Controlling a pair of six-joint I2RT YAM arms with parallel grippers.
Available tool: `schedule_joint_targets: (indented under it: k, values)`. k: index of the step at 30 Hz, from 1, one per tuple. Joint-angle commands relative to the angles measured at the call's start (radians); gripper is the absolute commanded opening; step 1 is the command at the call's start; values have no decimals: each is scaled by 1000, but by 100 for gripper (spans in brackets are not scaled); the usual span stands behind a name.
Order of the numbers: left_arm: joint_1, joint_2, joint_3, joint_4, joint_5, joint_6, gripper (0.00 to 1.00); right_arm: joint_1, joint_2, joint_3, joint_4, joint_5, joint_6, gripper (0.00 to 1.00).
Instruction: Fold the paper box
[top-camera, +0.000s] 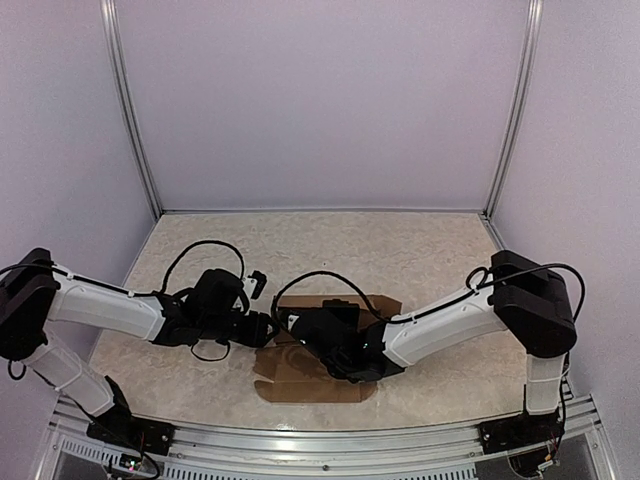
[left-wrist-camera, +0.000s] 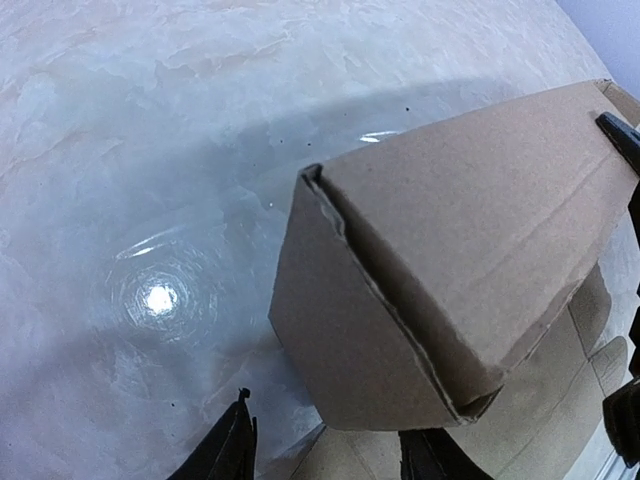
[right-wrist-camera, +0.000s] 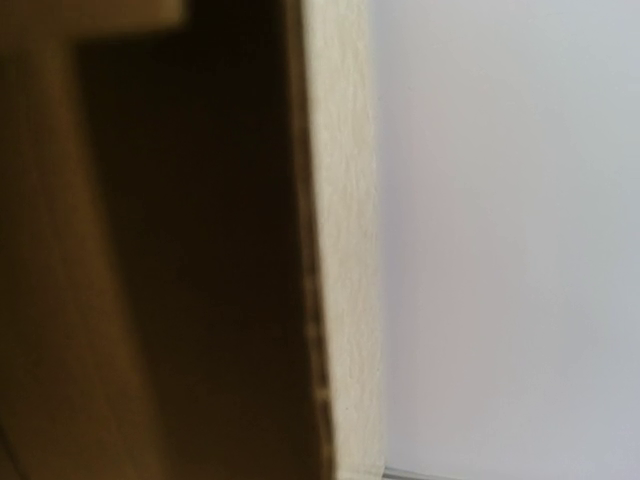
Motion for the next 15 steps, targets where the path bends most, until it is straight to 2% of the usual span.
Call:
schedule_joint_targets:
  k: [1, 11, 15]
  values:
    - [-14, 18, 28, 42, -39, -6, 49, 32, 55, 24, -69, -31, 58, 0]
    - [-32, 35, 33, 54, -92, -20, 50, 47, 82, 55, -128, -30, 140, 0]
    - [-43, 44, 36, 55, -112, -28, 47, 61, 90, 59, -141, -28, 171, 0]
